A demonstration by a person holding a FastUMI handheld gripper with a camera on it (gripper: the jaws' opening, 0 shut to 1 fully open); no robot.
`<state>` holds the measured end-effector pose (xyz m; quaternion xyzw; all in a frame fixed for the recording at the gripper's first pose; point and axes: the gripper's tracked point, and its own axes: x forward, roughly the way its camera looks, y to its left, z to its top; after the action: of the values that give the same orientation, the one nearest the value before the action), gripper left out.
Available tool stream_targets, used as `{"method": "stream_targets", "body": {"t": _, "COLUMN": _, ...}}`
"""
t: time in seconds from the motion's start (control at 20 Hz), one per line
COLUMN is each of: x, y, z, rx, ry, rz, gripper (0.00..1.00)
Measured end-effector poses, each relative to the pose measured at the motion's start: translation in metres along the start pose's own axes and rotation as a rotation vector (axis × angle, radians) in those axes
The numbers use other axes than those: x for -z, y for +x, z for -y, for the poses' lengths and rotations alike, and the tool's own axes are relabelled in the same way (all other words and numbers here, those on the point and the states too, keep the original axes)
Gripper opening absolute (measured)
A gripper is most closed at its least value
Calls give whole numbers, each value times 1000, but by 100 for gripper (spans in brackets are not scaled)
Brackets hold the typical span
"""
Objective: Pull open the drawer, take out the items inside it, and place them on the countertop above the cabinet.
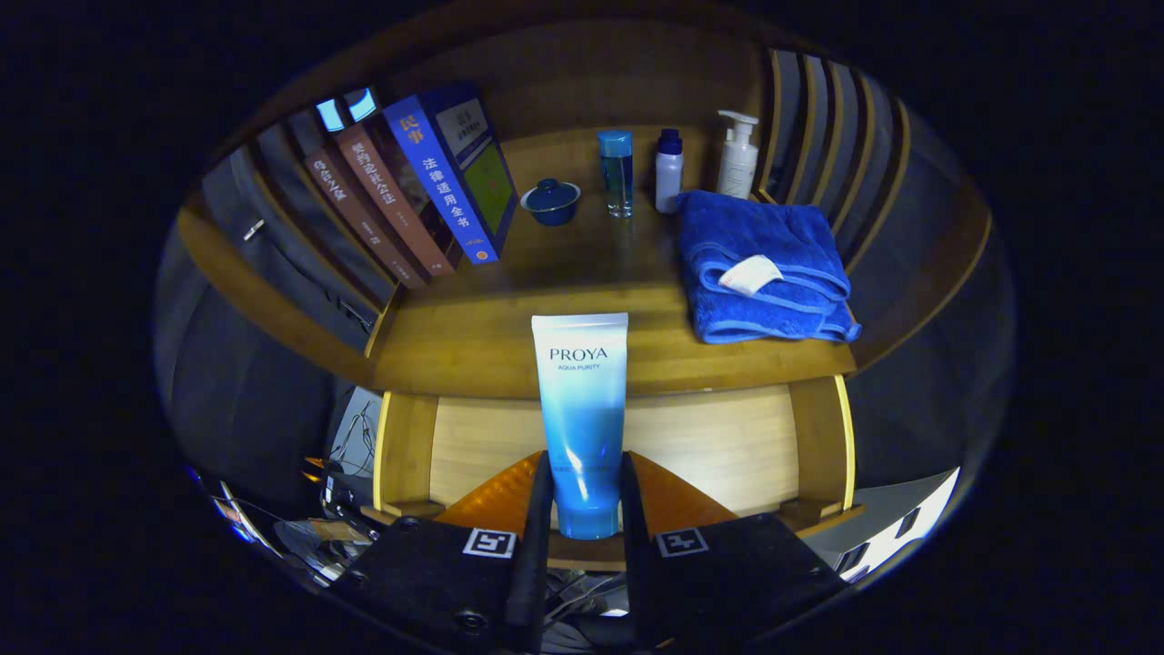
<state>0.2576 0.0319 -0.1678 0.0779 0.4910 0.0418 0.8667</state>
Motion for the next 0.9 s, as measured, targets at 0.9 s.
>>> {"method": "stream_targets", "body": {"t": 0.9, "x": -50, "y": 109, "z": 1, "rx": 52, "ry": -12, "rz": -117, "gripper": 46}}
